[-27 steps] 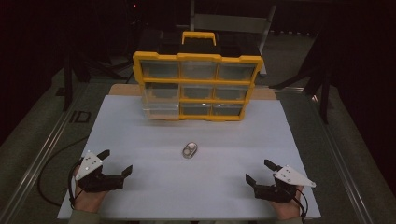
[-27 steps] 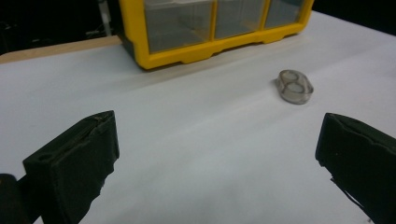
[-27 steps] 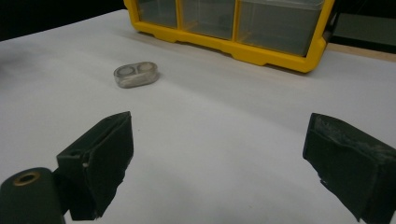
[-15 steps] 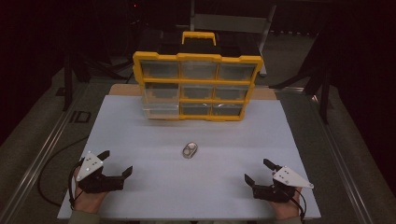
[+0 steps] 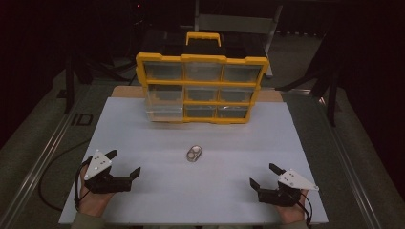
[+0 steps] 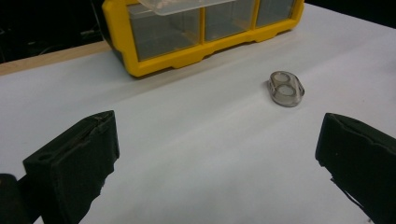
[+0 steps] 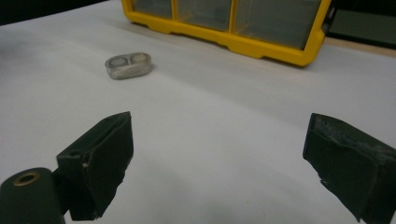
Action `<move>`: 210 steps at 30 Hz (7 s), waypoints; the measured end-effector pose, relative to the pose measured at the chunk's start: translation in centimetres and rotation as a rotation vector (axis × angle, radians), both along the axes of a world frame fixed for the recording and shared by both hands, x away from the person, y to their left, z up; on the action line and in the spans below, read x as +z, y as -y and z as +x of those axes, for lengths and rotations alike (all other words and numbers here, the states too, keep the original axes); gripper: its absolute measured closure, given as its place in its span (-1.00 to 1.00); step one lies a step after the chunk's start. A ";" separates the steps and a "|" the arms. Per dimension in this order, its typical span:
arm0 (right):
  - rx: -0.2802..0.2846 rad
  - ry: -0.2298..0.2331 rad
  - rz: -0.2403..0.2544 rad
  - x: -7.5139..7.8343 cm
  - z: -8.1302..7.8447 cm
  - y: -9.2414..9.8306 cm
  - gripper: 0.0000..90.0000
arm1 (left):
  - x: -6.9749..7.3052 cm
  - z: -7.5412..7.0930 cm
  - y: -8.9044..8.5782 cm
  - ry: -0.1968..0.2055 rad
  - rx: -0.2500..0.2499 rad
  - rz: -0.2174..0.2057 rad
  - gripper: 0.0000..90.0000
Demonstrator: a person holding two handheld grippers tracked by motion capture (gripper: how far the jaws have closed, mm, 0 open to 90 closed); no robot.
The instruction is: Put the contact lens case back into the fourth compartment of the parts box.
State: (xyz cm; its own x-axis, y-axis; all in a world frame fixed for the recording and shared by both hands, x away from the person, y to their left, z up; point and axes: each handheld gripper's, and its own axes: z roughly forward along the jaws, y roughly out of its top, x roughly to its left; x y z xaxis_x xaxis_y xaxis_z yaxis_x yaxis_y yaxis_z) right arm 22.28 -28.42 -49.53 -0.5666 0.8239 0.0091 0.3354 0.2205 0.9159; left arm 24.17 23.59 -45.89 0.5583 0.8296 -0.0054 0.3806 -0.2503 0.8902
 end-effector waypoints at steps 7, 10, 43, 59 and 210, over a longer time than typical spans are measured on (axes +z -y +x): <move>-0.002 0.001 -0.004 0.0 0.0 0.0 -0.82 | 0.3 0.9 1.1 -0.012 -0.039 0.014 -0.99; -0.001 -0.003 -0.001 0.0 0.0 0.1 -0.82 | 0.3 1.2 1.5 -0.016 -0.048 0.023 -0.99; 0.014 0.031 0.013 1.1 0.0 -0.5 -0.83 | 1.5 4.4 5.4 -0.040 -0.102 0.067 -1.00; 0.001 0.014 0.011 0.9 0.1 -0.5 -0.83 | 1.9 6.2 7.5 -0.086 -0.119 0.128 -1.00; -0.012 -0.012 0.022 0.6 0.2 0.0 -0.83 | -3.3 14.3 19.7 -0.600 -0.180 0.326 -0.12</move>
State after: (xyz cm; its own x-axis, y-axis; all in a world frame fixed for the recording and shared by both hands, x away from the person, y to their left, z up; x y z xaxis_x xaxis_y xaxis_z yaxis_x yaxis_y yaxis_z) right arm 22.45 -28.43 -48.90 -0.5564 0.8302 0.0341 0.3487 0.1960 0.9165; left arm 38.45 3.86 -49.16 0.6652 0.7365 -0.1224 0.7101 -0.5735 0.4085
